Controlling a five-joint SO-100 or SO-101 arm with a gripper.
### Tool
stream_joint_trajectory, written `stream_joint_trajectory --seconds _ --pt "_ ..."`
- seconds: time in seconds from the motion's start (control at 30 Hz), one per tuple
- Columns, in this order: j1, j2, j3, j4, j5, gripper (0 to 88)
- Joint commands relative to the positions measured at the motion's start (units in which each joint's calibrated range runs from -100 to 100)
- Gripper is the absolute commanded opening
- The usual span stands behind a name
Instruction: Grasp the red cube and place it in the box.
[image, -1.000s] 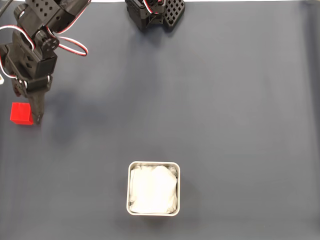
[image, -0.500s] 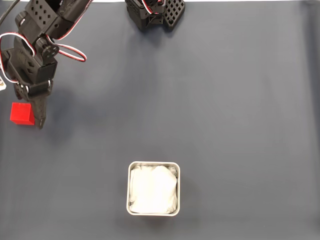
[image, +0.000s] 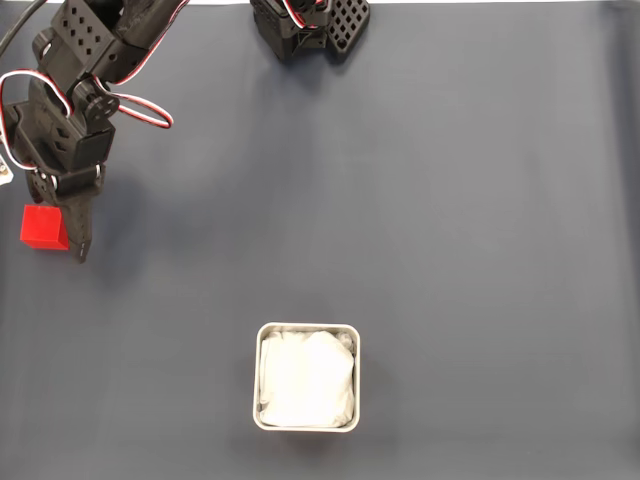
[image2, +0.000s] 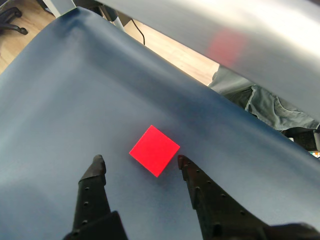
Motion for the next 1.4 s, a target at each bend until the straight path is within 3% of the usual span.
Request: stream_joint_trajectory --seconds 0.0,1.37 --pt "-0.8 -0.7 -0.3 -1.5 0.6 34.0" --pt "-5.0 0.5 -1.0 -8.6 -0.4 35.9"
